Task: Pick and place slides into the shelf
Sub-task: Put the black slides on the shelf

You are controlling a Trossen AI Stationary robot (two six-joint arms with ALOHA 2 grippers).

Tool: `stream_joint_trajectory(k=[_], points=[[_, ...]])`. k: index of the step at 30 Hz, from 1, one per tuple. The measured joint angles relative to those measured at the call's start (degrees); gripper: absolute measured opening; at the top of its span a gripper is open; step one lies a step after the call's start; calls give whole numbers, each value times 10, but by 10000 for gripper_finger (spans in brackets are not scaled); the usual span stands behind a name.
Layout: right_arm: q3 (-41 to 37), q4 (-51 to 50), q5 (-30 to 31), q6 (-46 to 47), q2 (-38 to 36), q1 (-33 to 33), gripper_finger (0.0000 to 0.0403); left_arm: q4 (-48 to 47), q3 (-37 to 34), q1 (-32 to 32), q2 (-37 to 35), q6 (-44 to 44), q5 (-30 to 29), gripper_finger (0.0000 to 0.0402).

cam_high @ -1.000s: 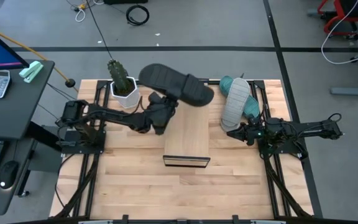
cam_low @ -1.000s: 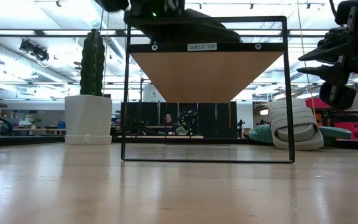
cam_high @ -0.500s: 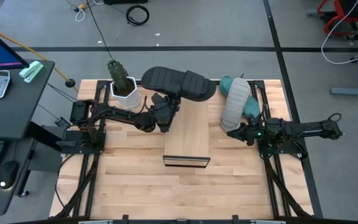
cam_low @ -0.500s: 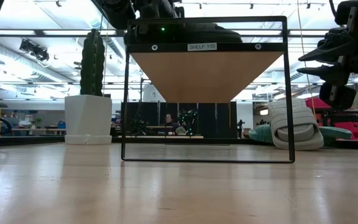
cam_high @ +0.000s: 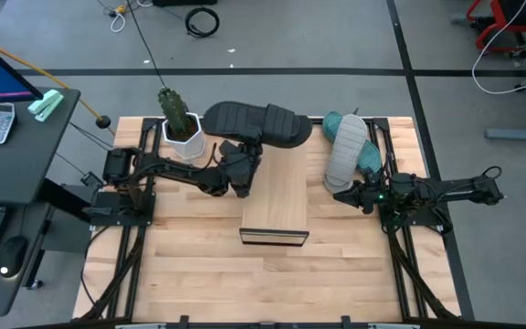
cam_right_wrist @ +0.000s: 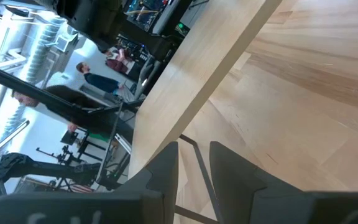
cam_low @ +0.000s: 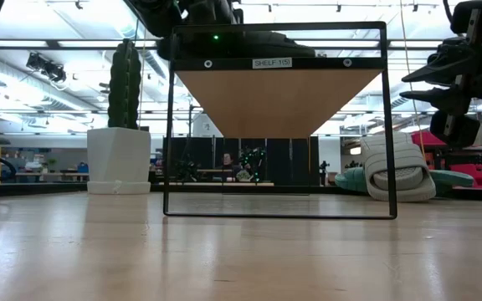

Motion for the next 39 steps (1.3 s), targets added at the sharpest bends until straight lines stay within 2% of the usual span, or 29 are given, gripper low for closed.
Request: stream_joint_trajectory(k=[4,12,23,31,39], points=[[0,0,0,0,0,0,98,-7,0,-7,0,8,-40,250],[0,0,-1,-5,0,0,98,-24,0,-4,0,48,-45,247],[0,0,-4,-6,0,0,98,-23,7,14,19,27,-25,244],[0,-1,-8,0,3,0,98,-22,71,16,76,-15,-22,238],[0,-1,-13,6,3,0,98,-53,96,34,78,-3,-9,237]])
